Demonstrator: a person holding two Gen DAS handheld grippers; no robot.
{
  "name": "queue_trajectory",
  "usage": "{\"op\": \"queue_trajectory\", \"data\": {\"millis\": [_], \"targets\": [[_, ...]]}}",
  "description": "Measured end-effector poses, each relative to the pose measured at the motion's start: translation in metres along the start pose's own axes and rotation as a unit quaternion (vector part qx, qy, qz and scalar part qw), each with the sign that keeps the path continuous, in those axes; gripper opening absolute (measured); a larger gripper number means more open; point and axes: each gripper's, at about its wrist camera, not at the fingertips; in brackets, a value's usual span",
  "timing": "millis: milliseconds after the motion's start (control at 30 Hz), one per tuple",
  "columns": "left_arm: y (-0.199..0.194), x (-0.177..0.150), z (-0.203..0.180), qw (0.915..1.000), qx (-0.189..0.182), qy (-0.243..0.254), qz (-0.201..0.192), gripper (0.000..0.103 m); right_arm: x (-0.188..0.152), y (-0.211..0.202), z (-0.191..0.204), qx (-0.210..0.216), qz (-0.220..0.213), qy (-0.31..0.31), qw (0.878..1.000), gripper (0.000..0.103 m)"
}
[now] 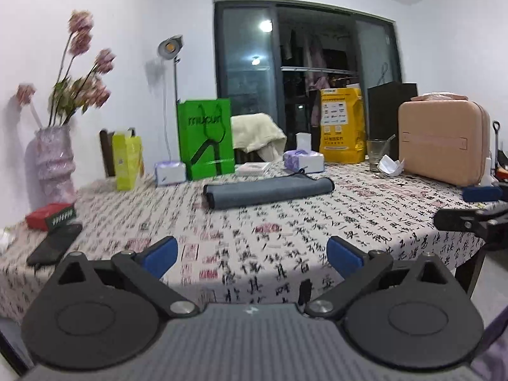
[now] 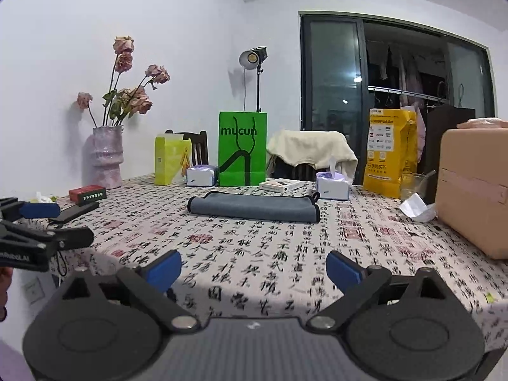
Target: Fold towel
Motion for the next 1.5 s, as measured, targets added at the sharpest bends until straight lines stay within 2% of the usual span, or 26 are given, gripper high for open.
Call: {"op": "queue_trajectory", "data": {"millis": [200, 333, 533, 1500], "targets": [[-0.011, -0.015, 0.001, 0.9994, 0.006, -0.028, 0.021, 0.102, -0.016, -0.026, 0.002, 0.001, -0.005, 0.0, 1.0, 0.101], [-0.017, -0.022, 0.005, 0.9983, 0.012, -0.047, 0.033, 0.102, -0.026, -0.032, 0.006, 0.018, 0.013, 0.009, 1.0, 0.101], [-0.02, -0.022, 0.001, 0.999, 0.008, -0.035, 0.025, 0.102, -0.033, -0.032, 0.006, 0.015, 0.019, 0.039, 0.999, 0.101], [-0.018, -0.021, -0.002, 0.9992, 0.006, -0.03, 0.023, 0.103, -0.034, -0.028, 0.006, 0.015, 0.022, 0.04, 0.999, 0.101]]}}
Point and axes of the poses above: each gripper's, at about its wrist camera, not at the fingertips, and y roughly the way its jaws point, z to its left, x to its top, and after that the axes turned 9 degrees about y, right-handed
